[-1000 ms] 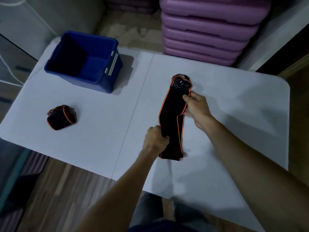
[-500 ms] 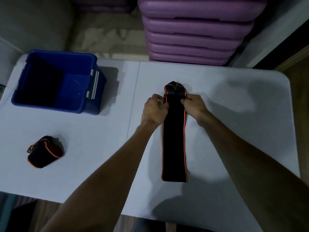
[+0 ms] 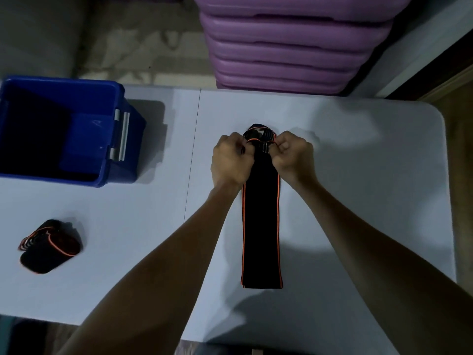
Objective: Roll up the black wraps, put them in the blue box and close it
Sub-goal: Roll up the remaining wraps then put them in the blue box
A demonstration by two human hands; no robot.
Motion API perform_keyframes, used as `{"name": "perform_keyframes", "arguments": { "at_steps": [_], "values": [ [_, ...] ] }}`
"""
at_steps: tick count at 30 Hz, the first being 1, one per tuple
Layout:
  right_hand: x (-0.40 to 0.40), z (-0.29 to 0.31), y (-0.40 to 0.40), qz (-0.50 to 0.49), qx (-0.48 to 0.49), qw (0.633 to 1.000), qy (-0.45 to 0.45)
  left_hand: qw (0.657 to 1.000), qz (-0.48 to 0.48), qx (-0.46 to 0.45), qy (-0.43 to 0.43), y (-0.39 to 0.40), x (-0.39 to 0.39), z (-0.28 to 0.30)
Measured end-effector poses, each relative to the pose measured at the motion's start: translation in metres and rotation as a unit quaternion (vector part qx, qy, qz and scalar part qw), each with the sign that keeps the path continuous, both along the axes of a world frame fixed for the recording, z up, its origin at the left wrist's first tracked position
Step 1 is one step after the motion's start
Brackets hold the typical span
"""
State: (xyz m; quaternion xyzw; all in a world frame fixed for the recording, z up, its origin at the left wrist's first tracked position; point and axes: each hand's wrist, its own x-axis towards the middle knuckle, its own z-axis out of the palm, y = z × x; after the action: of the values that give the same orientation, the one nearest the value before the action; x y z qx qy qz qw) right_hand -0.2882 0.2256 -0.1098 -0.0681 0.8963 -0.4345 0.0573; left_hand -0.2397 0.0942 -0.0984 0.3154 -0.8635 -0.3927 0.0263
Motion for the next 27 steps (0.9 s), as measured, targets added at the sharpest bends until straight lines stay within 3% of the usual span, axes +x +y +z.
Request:
{"name": "perform_keyframes", "arguments": {
  "at_steps": [6, 9, 13, 21, 27],
  "values": [
    [-0.014, -0.006, -0.003, -0.036, 0.012, 0.999, -0.014, 0.998, -0.001, 0.012, -0.054, -0.002, -0.010, 0.000],
    [-0.020, -0.011, -0.004, -0.068, -0.004, 0.998, -0.001, 1.000, -0.003, -0.004, -0.025, -0.006, -0.017, -0.001],
    [-0.016, -0.013, -0.003, -0.079, -0.049, 0.996, 0.013, 0.999, 0.025, 0.039, 0.024, -0.009, -0.017, -0.004],
    [-0.014, -0.016, -0.007, -0.024, 0.008, 0.999, 0.029, 0.997, 0.004, 0.064, 0.031, -0.009, -0.015, -0.006],
    [-0.014, -0.010, -0.005, -0.064, 0.008, 0.998, 0.015, 0.997, 0.041, 0.064, 0.011, -0.013, -0.005, -0.008]
  ]
}}
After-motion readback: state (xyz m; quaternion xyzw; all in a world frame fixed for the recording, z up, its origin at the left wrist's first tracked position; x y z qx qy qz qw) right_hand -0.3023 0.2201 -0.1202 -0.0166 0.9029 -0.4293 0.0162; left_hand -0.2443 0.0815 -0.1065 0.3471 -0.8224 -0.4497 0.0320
